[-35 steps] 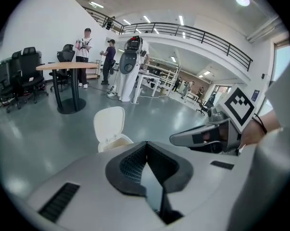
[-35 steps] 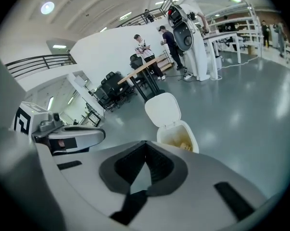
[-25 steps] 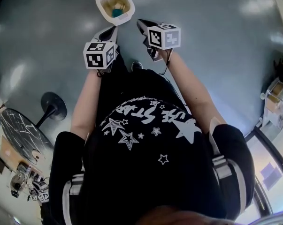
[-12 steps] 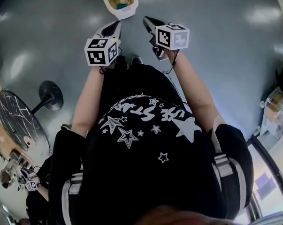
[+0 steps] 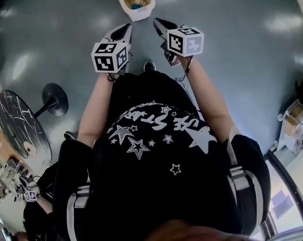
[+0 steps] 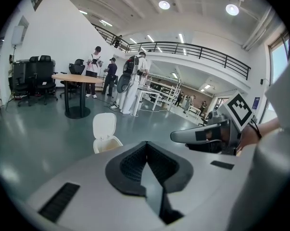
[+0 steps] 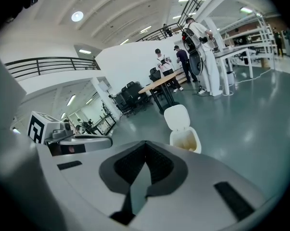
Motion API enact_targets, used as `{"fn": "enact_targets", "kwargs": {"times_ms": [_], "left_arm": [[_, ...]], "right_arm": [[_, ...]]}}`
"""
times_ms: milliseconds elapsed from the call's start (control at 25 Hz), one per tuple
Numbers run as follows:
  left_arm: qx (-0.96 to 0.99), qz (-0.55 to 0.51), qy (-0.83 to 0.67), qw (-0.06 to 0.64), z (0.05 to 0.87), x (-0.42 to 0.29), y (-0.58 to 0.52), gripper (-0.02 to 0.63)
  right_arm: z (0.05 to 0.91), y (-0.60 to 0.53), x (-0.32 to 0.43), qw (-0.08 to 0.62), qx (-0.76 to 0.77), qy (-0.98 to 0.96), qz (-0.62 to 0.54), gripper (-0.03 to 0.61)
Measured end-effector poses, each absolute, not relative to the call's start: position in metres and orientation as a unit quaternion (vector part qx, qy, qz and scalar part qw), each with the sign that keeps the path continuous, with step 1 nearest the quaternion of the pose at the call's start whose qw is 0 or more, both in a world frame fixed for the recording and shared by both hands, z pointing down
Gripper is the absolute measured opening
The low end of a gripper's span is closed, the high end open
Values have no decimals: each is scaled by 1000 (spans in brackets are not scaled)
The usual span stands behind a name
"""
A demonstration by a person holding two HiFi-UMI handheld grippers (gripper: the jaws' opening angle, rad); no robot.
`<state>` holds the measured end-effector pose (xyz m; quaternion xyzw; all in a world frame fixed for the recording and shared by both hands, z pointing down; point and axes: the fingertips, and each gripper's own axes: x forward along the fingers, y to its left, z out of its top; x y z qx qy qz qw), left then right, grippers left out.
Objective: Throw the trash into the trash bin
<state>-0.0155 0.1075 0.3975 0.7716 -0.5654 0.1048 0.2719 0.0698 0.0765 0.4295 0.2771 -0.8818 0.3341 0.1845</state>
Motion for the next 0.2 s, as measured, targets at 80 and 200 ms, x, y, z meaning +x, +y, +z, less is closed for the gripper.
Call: {"fn": "enact_targets", "kwargs": {"times_ms": [80,200], "left_arm": [[770,102,-567,274,397,-19,112,12],[769,97,-569,275,396,-22,117,12]], "right_arm": [[426,81,66,185,276,-885,327,6],[423,86,64,187,277,-889,313,6]]}}
